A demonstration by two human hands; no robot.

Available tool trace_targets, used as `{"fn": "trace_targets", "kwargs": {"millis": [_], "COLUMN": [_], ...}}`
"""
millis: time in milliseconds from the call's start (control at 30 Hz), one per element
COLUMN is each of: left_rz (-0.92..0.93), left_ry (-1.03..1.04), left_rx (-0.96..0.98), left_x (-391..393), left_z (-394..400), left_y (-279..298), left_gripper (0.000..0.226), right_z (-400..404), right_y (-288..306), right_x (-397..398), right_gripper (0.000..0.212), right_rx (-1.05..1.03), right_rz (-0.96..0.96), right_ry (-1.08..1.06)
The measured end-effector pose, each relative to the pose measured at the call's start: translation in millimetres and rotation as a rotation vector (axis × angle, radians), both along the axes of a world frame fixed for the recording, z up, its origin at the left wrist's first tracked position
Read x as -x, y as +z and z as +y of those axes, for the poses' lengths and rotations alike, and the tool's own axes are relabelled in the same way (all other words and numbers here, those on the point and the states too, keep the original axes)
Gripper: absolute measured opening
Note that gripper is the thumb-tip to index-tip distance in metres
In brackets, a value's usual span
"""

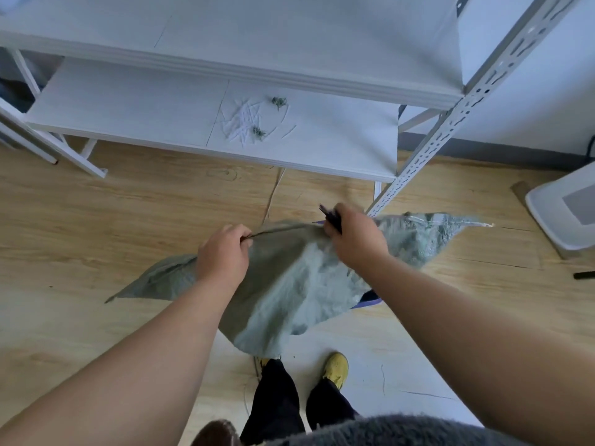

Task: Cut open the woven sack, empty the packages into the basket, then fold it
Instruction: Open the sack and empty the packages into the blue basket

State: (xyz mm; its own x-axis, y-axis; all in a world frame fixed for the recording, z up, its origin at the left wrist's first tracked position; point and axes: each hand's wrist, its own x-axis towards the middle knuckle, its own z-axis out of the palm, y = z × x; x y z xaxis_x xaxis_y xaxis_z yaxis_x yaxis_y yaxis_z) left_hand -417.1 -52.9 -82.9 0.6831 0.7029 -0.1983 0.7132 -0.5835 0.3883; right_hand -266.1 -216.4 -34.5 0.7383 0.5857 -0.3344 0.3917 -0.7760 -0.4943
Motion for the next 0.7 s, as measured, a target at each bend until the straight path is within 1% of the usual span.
{"fn": "trace_targets", "kwargs": {"millis": [33, 67, 133, 167, 233, 300, 333, 367, 400, 500, 533, 567, 600, 633, 700], "left_rz": [0.007, 0.002, -0.018, 0.010, 0.166, 0.339, 0.373, 0.353, 0.292, 0.062, 0.030, 0.048, 0.076, 0.069, -0.066], "left_ry": [-0.020, -0.036, -0.053, -0.058, -0.069, -0.012, 0.056, 0.122, 0.158, 0.071, 0.009, -0.049, -0.062, -0.031, 0.093], "left_rx": [0.011, 0.034, 0.083, 0.095, 0.044, -0.049, -0.049, -0.016, 0.020, 0.059, 0.101, 0.147, 0.178, 0.199, 0.183], "left_x": [0, -1, -3, -3, 3, 12, 15, 15, 10, -16, -23, -26, -28, -28, -23], "left_z": [-2, -5, -11, -12, -11, -1, 3, 7, 6, -15, -21, -25, -26, -23, -17], "left_y": [0, 1, 4, 5, 3, 0, 0, 2, 5, 18, 21, 23, 24, 23, 20], "left_gripper": [0.014, 0.014, 0.020, 0.027, 0.037, 0.031, 0.025, 0.020, 0.017, 0.014, 0.012, 0.011, 0.011, 0.010, 0.014], "right_z": [-4, -8, -12, -13, -17, -24, -27, -29, -29, -26, -26, -26, -27, -28, -30], "right_y": [1, 1, 4, 8, 10, 5, 2, 0, 0, -4, -5, -7, -8, -9, -10], "right_x": [-3, -5, -10, -10, -11, -11, -11, -10, -9, -6, -5, -4, -2, -1, 0], "right_gripper": [0.011, 0.011, 0.009, 0.008, 0.005, 0.003, 0.002, 0.002, 0.004, 0.009, 0.010, 0.010, 0.010, 0.011, 0.010], "right_rx": [0.079, 0.087, -0.035, -0.089, -0.131, -0.131, -0.112, -0.090, -0.070, -0.034, -0.019, -0.009, -0.005, -0.012, -0.040], "right_rz": [0.046, 0.066, 0.045, 0.032, 0.039, 0.028, 0.007, -0.030, -0.066, -0.106, -0.100, -0.089, -0.078, -0.070, -0.061], "right_ry": [0.006, -0.014, -0.048, -0.026, -0.007, -0.072, -0.096, -0.098, -0.088, -0.076, -0.093, -0.112, -0.126, -0.141, -0.185]}}
